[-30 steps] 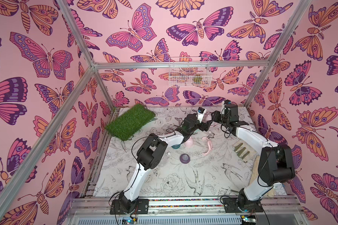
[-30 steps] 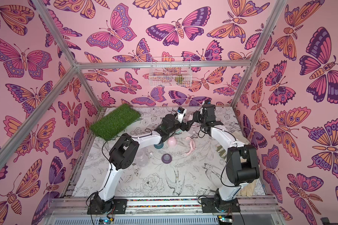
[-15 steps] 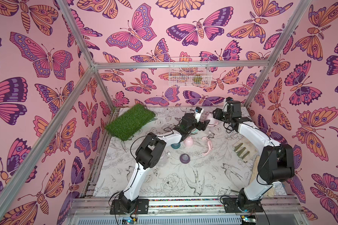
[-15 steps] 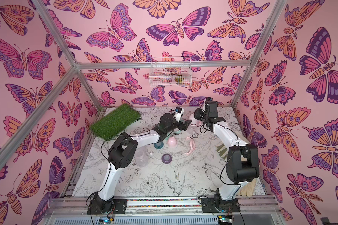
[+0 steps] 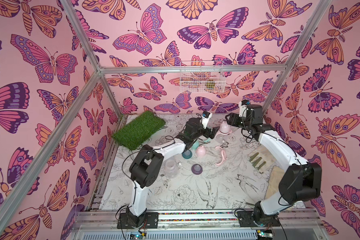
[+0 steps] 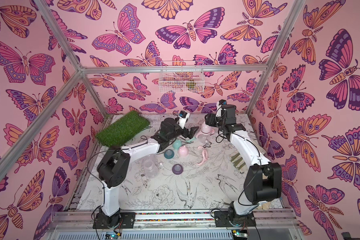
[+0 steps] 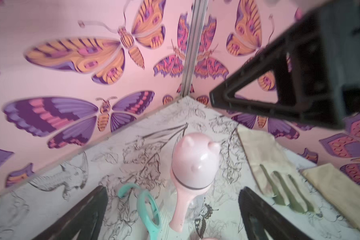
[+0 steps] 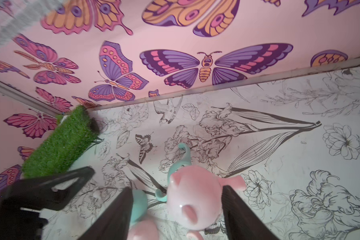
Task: Assemble the baby bottles
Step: Close the lid on the baby bottle, then pick up the baby bottle from the center of the board.
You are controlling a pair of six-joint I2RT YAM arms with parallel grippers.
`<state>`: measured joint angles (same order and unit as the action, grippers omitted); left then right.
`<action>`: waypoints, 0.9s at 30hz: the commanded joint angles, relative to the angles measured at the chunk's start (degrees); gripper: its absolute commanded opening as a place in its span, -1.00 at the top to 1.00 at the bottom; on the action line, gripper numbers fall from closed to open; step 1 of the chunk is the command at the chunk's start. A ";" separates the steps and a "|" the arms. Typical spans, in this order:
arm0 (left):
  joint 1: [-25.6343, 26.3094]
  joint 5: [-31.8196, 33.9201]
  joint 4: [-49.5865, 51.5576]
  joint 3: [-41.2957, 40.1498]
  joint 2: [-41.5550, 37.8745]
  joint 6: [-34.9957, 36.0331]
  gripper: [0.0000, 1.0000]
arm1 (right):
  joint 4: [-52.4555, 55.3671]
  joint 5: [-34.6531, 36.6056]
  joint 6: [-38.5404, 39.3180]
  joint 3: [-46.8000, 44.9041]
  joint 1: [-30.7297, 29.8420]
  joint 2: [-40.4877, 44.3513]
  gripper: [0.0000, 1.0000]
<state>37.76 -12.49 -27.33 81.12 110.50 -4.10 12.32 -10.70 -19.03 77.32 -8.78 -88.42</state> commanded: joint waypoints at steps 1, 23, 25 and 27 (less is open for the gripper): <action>-2.66 -0.47 2.88 -4.67 -11.67 0.07 -1.00 | 3.82 -1.92 3.47 -0.16 -3.94 5.60 -0.48; -17.53 12.84 55.91 -27.22 -62.77 -4.94 -1.00 | 11.47 2.83 3.78 -1.89 -47.47 -0.52 -0.85; -18.02 12.93 56.58 -27.51 -62.89 -4.64 -1.00 | 10.99 4.59 2.65 -1.26 -49.02 -3.29 -0.86; -18.33 13.19 57.07 -27.36 -62.61 -4.44 -1.00 | 10.46 6.48 1.55 -0.82 -50.14 -5.48 -0.87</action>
<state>20.03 -0.34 26.98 54.28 48.23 -8.05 24.16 -7.81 -15.22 75.90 -57.56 -91.81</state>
